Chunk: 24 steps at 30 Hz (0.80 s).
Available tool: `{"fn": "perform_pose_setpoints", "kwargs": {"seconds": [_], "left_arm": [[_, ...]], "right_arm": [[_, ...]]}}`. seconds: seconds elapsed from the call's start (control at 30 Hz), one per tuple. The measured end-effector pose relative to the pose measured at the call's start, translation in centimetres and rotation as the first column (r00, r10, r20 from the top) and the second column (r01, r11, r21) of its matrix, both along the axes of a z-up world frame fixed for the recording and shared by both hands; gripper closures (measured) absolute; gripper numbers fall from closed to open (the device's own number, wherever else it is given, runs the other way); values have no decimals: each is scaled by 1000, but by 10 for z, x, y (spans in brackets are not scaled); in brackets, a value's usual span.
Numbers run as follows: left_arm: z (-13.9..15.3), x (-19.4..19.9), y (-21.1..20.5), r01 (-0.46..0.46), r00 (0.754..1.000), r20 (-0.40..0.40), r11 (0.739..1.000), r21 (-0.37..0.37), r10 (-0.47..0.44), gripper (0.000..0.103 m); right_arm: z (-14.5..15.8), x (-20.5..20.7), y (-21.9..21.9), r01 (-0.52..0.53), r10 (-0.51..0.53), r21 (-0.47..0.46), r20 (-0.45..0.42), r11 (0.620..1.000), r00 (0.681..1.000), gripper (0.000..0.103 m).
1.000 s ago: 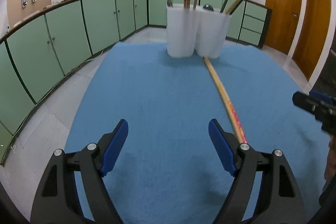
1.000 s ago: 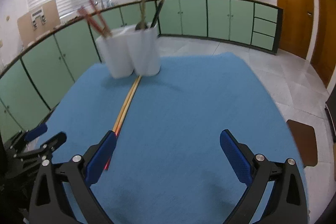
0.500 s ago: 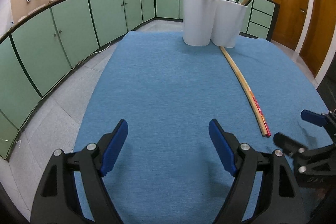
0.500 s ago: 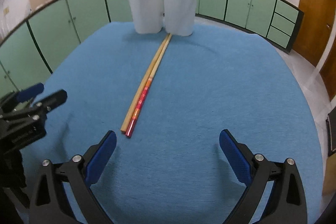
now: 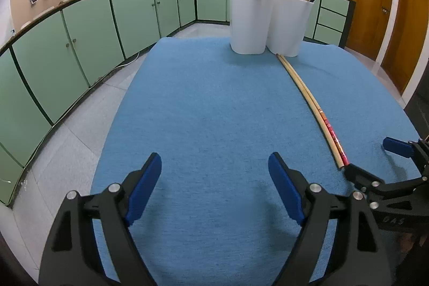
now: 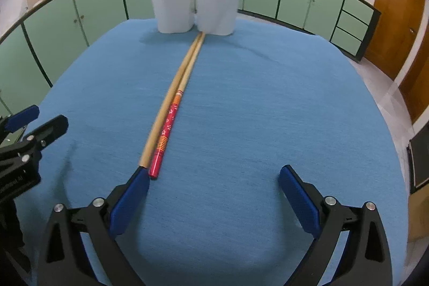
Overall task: Organize utensils
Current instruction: 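Move both open tools back toward the last two chopsticks, then grasp the red-patterned chopstick with the right tool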
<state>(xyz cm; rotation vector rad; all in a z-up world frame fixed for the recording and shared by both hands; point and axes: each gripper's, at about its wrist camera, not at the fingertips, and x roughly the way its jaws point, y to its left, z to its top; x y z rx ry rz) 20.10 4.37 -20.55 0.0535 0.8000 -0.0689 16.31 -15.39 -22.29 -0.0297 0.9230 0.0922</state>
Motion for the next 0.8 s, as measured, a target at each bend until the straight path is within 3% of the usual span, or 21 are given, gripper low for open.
{"fn": "perform_pose_setpoints", "kwargs": {"seconds": [0.23, 0.4, 0.53, 0.73, 0.8], "left_arm": [[-1, 1, -5, 8, 1000, -4, 1000, 7, -8, 23], [-1, 0, -9, 11, 1000, -6, 1000, 7, -11, 23], [-1, -1, -7, 5, 1000, -6, 1000, 1, -5, 23], [-2, 1, -3, -7, 1000, -11, 1000, -7, 7, 23], [-2, 1, -4, -5, 1000, -12, 1000, -9, 5, 23]], "right_arm": [[-1, -8, -31, 62, -62, 18, -6, 998, 998, 8], [4, -10, -25, 19, -20, 100, 11, 995, 1000, 20], [4, -9, -5, -18, 16, 76, 27, 997, 1000, 31], [5, -8, 13, -49, 48, 33, 41, 998, 998, 62], [6, -10, 19, -88, 87, 28, 46, 996, 995, 82]]}}
